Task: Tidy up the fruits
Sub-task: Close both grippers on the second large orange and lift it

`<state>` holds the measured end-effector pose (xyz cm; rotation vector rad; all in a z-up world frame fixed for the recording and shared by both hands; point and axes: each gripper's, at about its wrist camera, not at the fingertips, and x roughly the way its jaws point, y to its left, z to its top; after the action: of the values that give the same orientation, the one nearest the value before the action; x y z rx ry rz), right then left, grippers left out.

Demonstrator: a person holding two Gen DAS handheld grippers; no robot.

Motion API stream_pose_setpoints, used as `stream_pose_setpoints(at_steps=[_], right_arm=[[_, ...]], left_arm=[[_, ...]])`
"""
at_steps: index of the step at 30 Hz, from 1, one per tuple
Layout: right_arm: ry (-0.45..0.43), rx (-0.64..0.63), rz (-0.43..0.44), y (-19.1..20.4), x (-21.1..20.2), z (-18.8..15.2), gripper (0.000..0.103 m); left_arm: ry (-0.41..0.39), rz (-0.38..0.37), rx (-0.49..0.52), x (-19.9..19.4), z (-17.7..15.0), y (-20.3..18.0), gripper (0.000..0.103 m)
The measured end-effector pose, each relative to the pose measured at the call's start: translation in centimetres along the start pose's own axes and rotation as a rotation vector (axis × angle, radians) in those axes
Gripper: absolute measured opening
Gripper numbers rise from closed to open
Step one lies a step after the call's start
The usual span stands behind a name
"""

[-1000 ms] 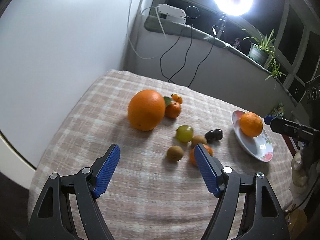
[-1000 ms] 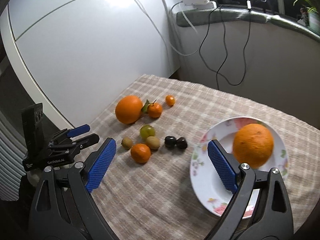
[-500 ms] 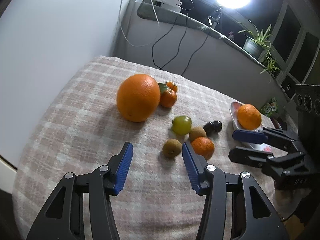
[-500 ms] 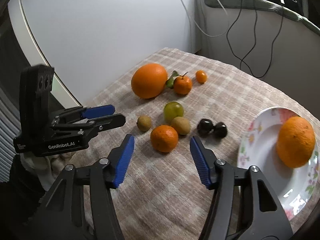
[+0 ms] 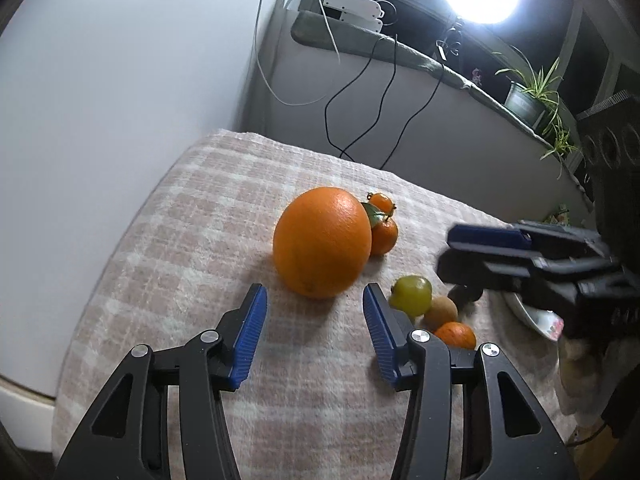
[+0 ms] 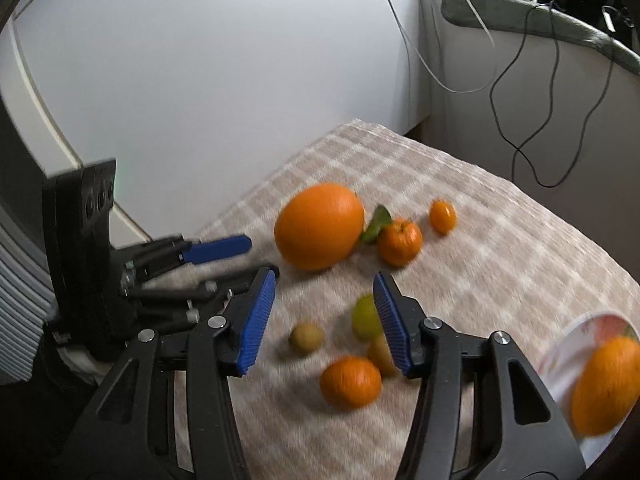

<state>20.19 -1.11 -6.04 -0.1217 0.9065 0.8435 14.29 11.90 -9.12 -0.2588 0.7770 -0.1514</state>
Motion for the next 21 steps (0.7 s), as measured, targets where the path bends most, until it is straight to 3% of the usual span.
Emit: stream_pose_setpoints(at_steps=[7, 10, 15, 17, 19, 21], right_arm=[[0.049, 0.027, 0.059, -1.2, 3.2, 2.8, 0.054], [0.056, 0.032, 0.072, -1.3, 4.1, 3.5, 0.054], [0.080, 0.042, 0.082, -1.6, 5.4, 4.6, 0.056], [0.084, 0.046, 0.071, -1.7, 5.9, 5.3, 0.074], [0.082, 0.043, 0.078, -1.8, 6.3, 5.9, 0.080], [0.097, 0.042, 0.088, -1.9, 6.9, 6.4, 0.080]], left_arm=[[0.015, -0.021, 0.006, 1.2, 0.4, 0.0, 0.050], [0.020, -0.021, 0.017, 1.5, 0.5, -0.2, 0.065], [0.032, -0.011, 0.008, 2.0, 0.8, 0.1, 0.068], [0.036, -0.010, 0.003, 2.1, 1.0, 0.2, 0.068], [0.038, -0.010, 0.006, 2.2, 1.2, 0.3, 0.068], [0.041, -0.008, 0.010, 2.5, 1.5, 0.3, 0.068]])
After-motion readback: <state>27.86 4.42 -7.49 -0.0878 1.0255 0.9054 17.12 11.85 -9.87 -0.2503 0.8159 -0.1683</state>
